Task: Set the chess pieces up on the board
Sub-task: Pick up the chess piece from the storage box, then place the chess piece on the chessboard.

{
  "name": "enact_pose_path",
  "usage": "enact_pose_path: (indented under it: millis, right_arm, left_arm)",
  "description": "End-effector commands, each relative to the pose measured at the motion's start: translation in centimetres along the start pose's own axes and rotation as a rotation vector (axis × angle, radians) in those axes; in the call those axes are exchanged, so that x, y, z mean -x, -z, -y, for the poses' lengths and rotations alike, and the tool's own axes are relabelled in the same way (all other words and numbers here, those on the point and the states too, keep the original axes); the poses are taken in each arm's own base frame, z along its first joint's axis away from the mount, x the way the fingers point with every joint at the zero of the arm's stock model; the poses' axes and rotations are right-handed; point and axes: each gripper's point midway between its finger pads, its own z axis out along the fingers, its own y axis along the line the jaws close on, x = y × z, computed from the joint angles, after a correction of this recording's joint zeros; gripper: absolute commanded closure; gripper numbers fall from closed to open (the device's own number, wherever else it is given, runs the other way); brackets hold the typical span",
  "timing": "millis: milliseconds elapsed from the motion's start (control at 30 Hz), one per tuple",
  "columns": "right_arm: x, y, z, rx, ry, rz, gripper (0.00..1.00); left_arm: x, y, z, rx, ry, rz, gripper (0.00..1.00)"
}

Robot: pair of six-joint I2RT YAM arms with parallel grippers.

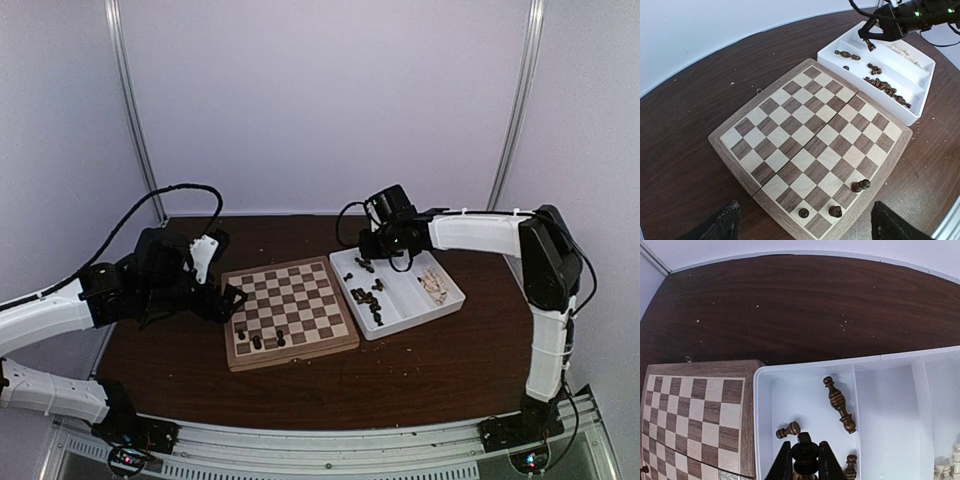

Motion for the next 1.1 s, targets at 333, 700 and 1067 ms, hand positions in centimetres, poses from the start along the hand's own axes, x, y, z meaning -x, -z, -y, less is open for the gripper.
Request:
enact_pose_path:
  millis: [333, 700, 1067]
  right_arm:
    - [0.2, 8.2, -9.4, 0.679, 0.211, 0.315, 0.9]
    - [-4.3, 11.0, -13.8, 0.906, 0.312, 0.303, 0.92]
    - [-8.9, 9.5, -16.0, 0.747, 0.341, 0.268, 0.94]
  left_arm:
    - [4.0, -0.7, 2.9, -0.174, 0.143, 0.113, 0.09]
    - [6.6, -2.0, 5.6, -0.329, 0.208, 0.1, 0.09]
    - [6.7, -2.5, 6.0, -0.35, 0.235, 0.082, 0.1]
